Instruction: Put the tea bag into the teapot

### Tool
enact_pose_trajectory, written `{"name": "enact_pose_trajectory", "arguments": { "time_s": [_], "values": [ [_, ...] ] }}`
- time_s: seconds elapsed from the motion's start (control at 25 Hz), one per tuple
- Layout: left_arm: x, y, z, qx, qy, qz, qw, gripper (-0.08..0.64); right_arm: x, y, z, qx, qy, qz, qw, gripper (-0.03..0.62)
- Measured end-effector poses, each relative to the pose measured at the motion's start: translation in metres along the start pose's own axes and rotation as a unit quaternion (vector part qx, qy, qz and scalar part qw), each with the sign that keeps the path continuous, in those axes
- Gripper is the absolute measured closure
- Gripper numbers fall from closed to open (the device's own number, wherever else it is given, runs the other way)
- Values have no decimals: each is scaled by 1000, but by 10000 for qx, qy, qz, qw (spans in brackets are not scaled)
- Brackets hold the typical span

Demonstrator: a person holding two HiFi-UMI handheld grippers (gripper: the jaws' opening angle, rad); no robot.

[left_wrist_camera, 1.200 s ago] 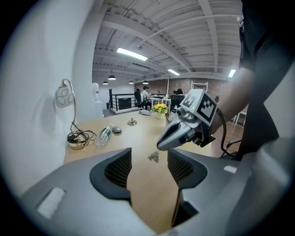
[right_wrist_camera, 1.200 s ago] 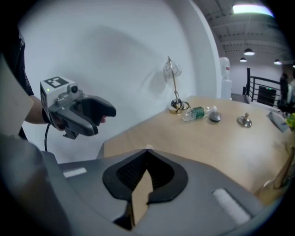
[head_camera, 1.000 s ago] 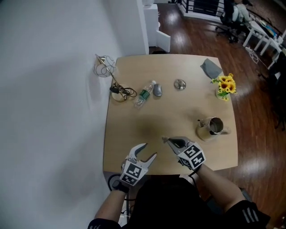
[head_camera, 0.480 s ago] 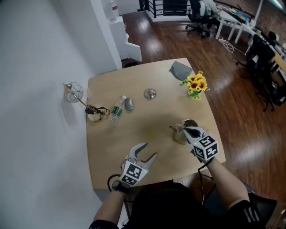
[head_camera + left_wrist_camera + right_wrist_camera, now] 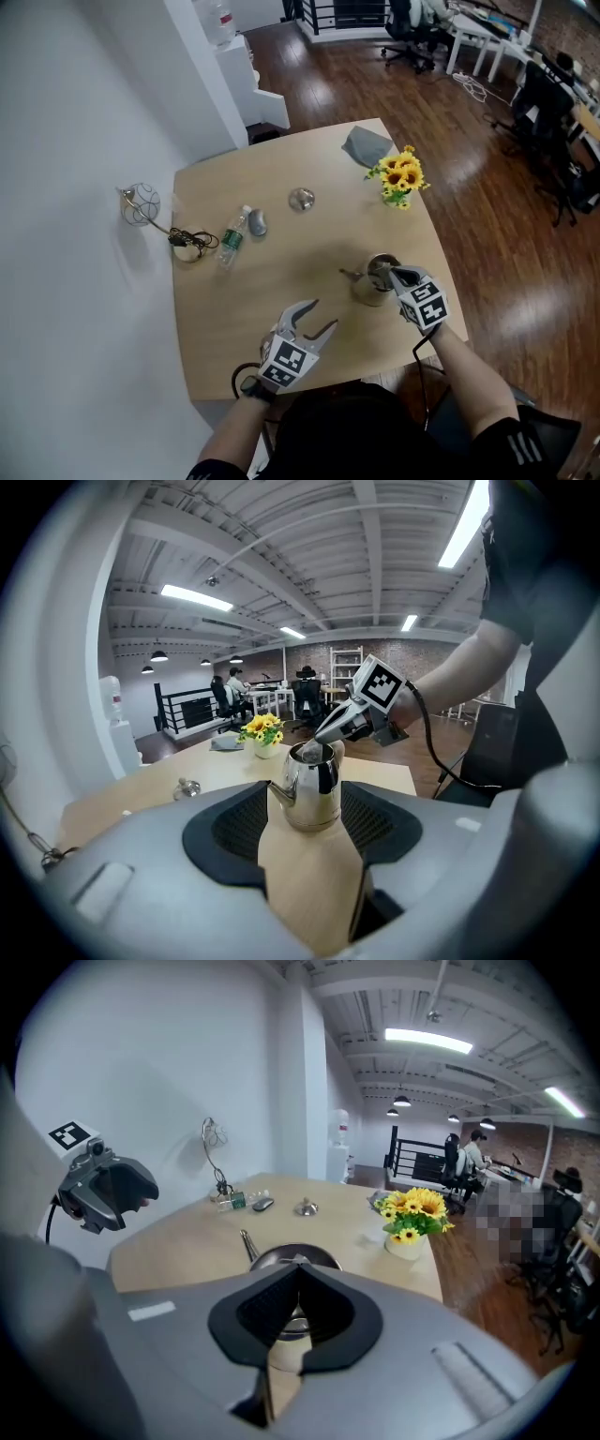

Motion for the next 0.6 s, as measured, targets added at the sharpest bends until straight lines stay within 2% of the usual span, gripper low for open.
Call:
{"name": "enact_pose_trajectory", "arguments": {
  "time_s": [0.36,0.6],
  "values": [
    [-4,-3,14,75,60,-134,9999,318,-15,-6,5,-33,213,185,9996,531],
    [-3,0,15,81,156,-182,9997,319,-14,9,-4,-376,321,238,9985,529]
  ]
}}
Point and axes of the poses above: the fingertips, and each gripper's own axes: z forward along the fingers, x to its left, y out of its top, the point moved 6 cm from there along -z, backward along the fingers, and after that the axes turned 6 degrees about z, right-handed, at the moved point
